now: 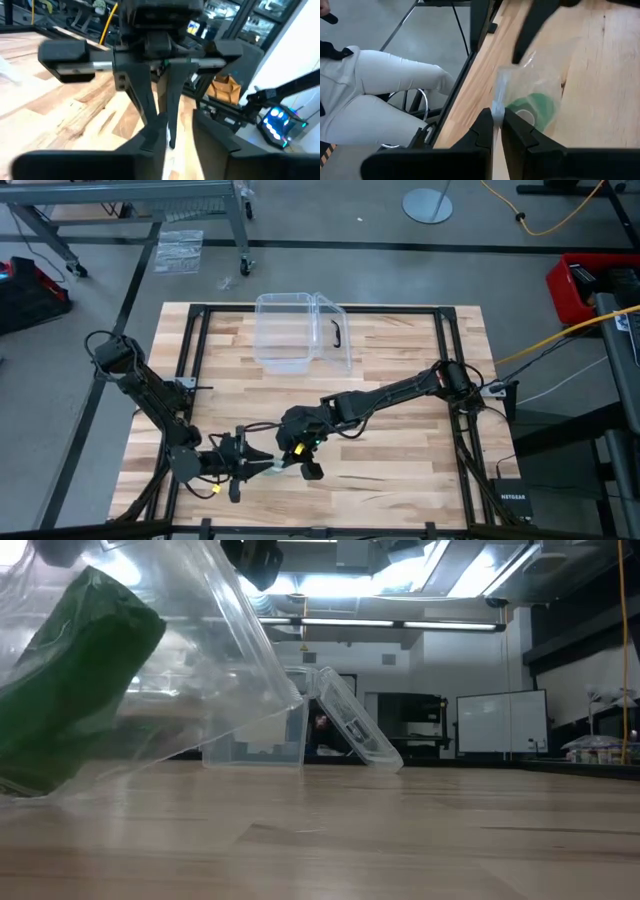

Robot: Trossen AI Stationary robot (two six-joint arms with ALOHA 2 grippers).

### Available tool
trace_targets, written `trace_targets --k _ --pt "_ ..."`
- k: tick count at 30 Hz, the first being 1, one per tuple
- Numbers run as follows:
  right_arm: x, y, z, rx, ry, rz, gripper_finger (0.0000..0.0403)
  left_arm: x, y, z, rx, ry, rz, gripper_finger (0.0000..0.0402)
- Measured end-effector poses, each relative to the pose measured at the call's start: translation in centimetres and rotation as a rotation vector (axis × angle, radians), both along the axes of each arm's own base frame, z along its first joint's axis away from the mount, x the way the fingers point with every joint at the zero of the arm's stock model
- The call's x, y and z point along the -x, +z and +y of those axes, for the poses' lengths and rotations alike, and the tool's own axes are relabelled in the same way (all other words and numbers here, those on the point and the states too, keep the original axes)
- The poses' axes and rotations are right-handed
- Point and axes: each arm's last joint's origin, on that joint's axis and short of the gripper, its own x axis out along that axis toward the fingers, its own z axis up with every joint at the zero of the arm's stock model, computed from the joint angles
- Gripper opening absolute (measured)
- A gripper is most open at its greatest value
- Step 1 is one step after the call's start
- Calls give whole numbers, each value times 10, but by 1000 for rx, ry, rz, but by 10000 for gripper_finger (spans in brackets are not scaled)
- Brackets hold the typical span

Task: Roll bandage
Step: Close the transparent zip bag

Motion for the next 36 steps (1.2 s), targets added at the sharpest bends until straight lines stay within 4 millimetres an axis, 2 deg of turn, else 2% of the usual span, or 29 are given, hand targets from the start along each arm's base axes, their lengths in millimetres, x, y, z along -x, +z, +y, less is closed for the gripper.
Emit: trace_targets --k 4,8,23,28,33,36 --pt "0 0 0 0 1 -8 24 0 -2 0 -13 -7 13 127" --pt "-2 3 0 -5 0 -31 24 0 -3 0 -3 -6 22 146" --pt "-4 6 0 -9 -10 -80 24 0 -6 -1 -29 -51 45 139" --pt "-4 6 0 -9 -10 -80 24 1 -9 -1 -62 -58 70 101" --pt "-4 6 0 -9 -10 -80 24 1 -10 0 -120 -62 84 18" --pt "-4 6 0 -9 -9 -80 24 1 -10 0 -123 -62 83 8"
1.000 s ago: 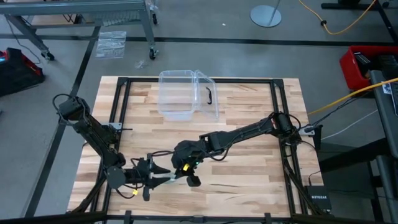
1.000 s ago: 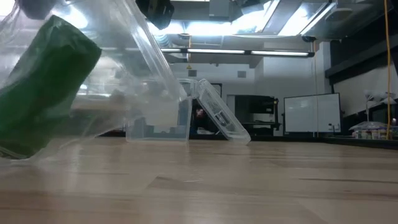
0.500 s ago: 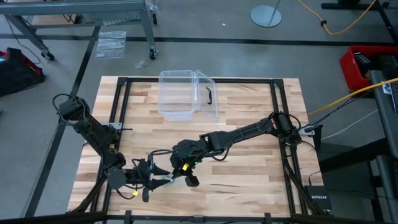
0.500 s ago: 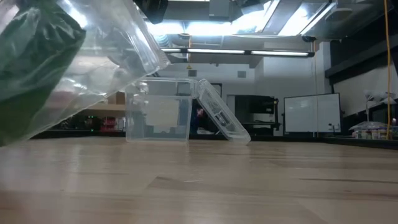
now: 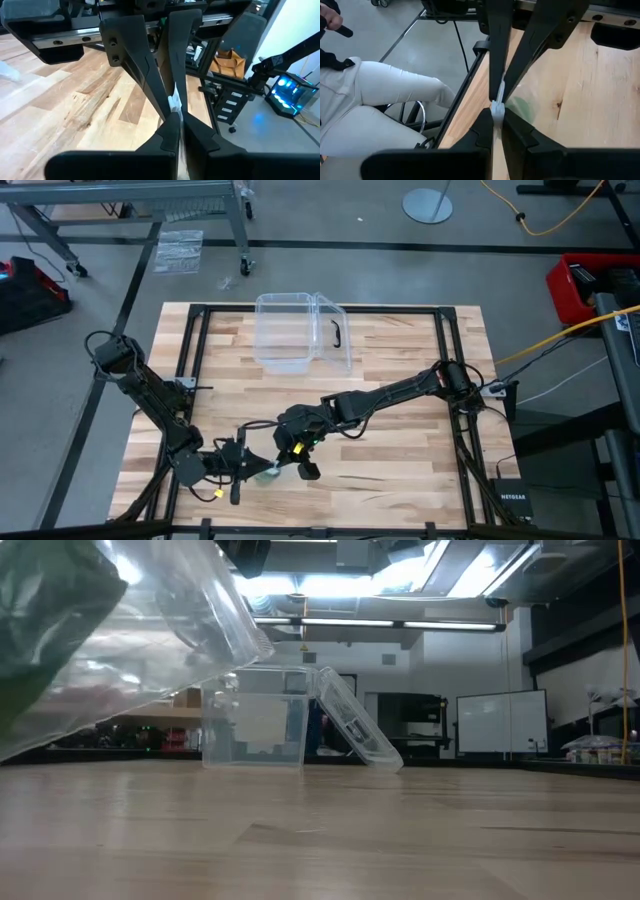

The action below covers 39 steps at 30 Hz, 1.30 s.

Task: Roll bandage
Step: Close the transparent zip bag

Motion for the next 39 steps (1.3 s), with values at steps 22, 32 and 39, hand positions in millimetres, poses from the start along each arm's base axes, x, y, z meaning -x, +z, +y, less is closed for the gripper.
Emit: trace_targets --k 22,32,39 --pt "-3 5 0 -15 0 -54 95 0 0 0 -4 -2 0 0" --pt "-1 3 1 -24 26 -20 95 0 0 0 -3 -1 0 0" --pt "-1 3 1 -25 27 -20 94 0 0 0 -1 -2 0 0"
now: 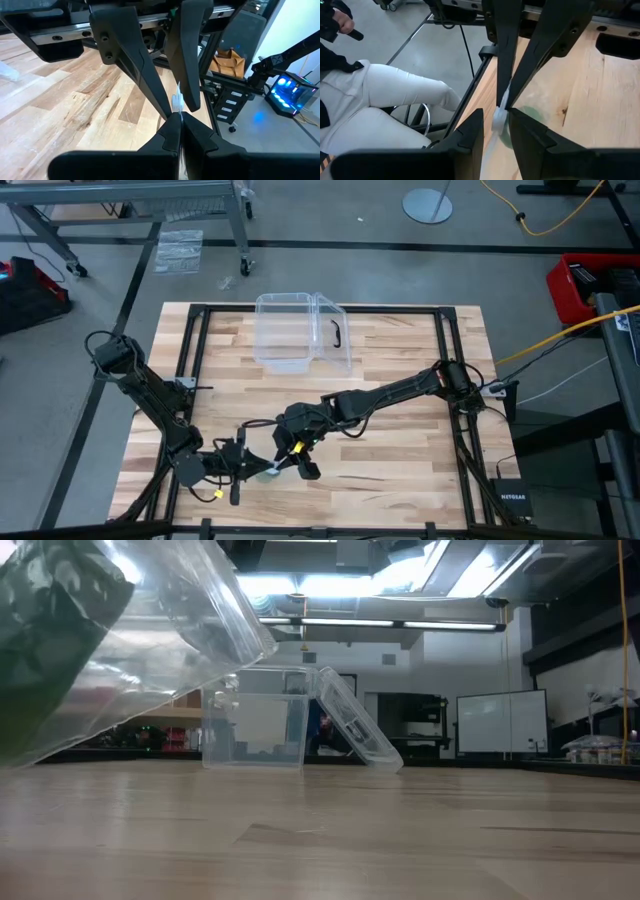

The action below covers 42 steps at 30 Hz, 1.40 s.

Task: Roll bandage
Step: Close the transparent zip bag

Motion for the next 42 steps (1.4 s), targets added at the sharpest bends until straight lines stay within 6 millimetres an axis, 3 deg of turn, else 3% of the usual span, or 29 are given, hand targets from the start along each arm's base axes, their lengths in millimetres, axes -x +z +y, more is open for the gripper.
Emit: trace_targets --k 8,18,42 --pt "0 0 0 0 0 0 88 0 0 0 0 -1 0 0" --pt "0 0 0 -1 1 -4 19 4 0 -4 4 -18 -3 0" --pt "2 -2 -1 9 -9 38 16 9 9 -5 -8 69 -69 0"
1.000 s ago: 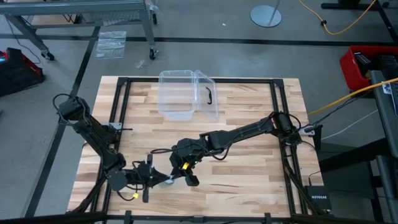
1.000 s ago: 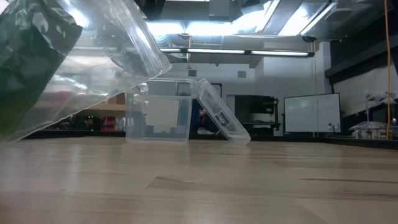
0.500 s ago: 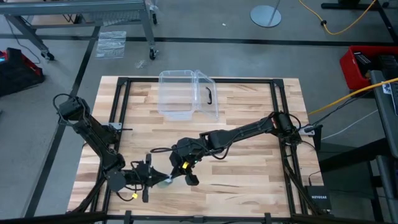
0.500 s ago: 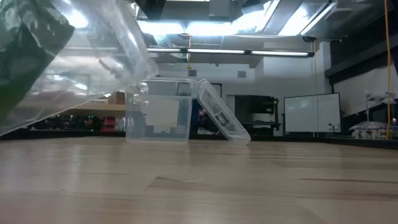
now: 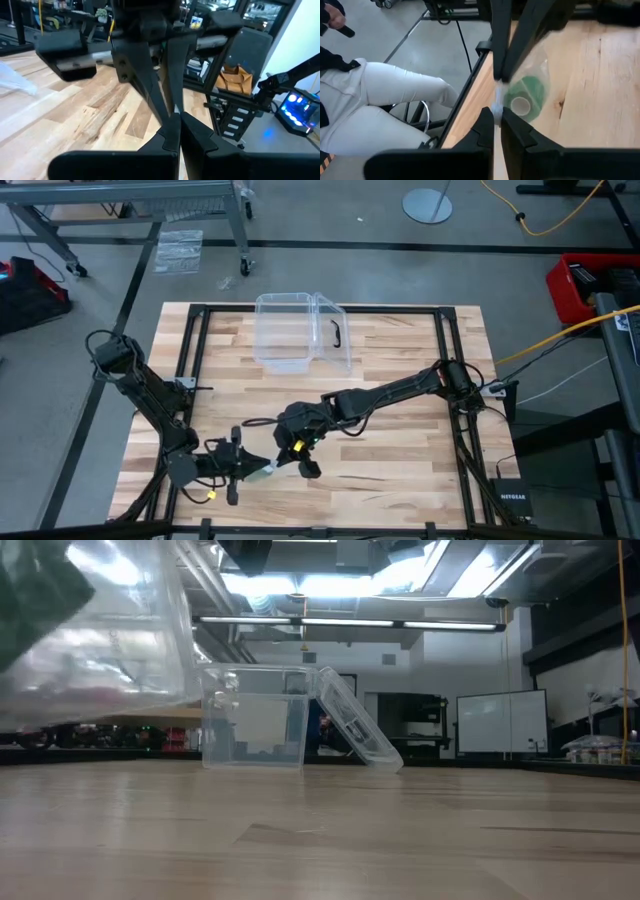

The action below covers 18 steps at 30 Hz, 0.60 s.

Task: Roll bandage
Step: Close the transparent zip bag

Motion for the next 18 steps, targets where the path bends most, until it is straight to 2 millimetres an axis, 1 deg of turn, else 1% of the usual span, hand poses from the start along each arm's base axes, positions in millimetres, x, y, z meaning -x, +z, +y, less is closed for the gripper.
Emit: trace_targets --k 6,11,14,18 --pt "0 -2 0 4 -5 4 16 0 1 -1 10 -21 -1 0" --pt "0 -2 0 7 -11 2 16 0 1 0 66 -18 -6 4" --pt "-1 -2 0 6 -10 -2 16 0 0 0 64 -19 -1 22" --pt "-1 -2 0 6 -10 -2 16 -2 0 1 79 -12 -2 65"
